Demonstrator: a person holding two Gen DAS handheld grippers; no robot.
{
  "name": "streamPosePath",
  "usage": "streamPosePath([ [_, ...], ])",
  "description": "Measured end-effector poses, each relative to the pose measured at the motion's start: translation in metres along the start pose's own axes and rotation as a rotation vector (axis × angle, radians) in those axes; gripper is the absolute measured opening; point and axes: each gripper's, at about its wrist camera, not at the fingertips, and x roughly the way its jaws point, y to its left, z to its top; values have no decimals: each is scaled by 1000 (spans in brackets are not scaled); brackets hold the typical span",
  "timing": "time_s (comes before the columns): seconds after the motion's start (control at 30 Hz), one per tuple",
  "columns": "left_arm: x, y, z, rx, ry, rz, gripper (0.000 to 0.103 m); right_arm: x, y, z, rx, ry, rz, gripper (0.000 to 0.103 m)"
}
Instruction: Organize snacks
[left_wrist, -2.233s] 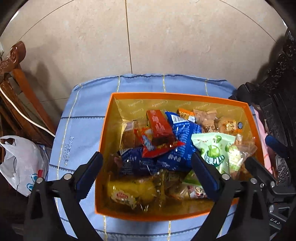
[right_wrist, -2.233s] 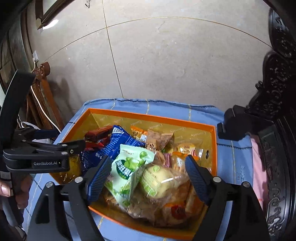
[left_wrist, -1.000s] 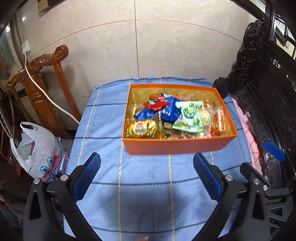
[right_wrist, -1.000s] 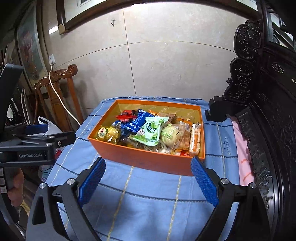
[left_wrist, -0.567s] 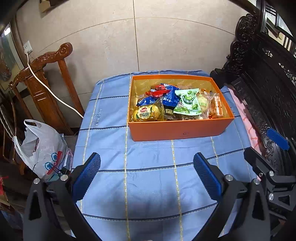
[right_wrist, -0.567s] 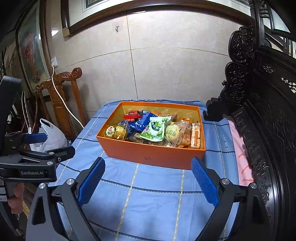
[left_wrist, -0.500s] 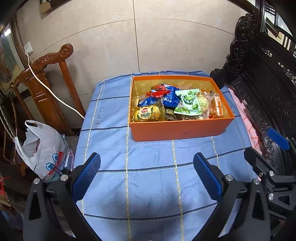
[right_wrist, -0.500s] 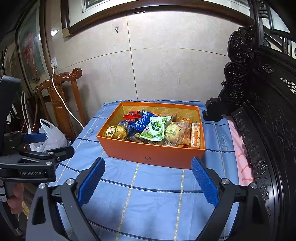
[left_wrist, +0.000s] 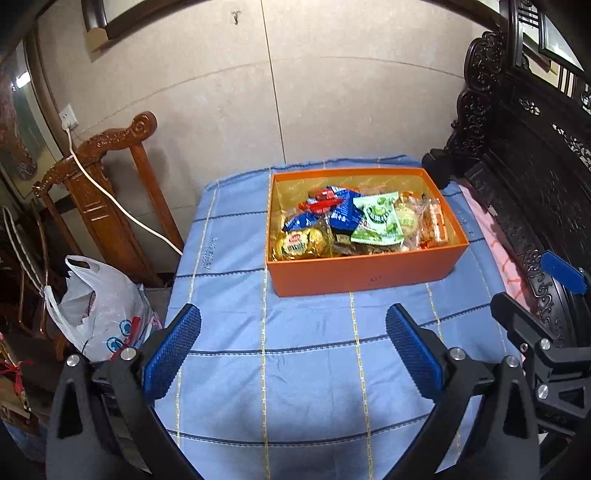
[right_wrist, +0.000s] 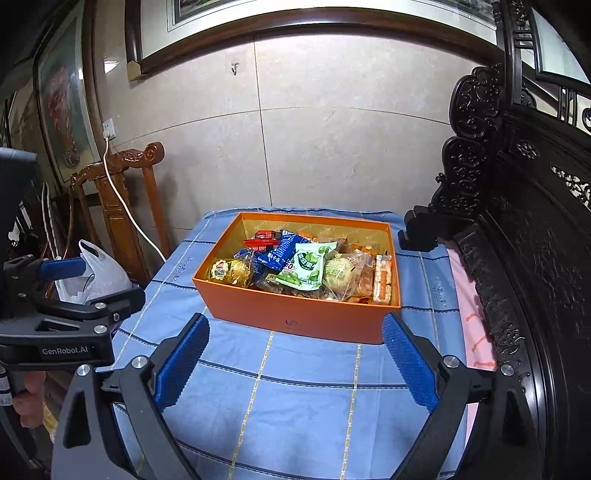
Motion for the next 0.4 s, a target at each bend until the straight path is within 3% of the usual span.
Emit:
streamPosePath([
  [0.4, 3, -7, 4, 18, 19, 1, 98, 1, -3, 2, -6, 10, -1, 95],
])
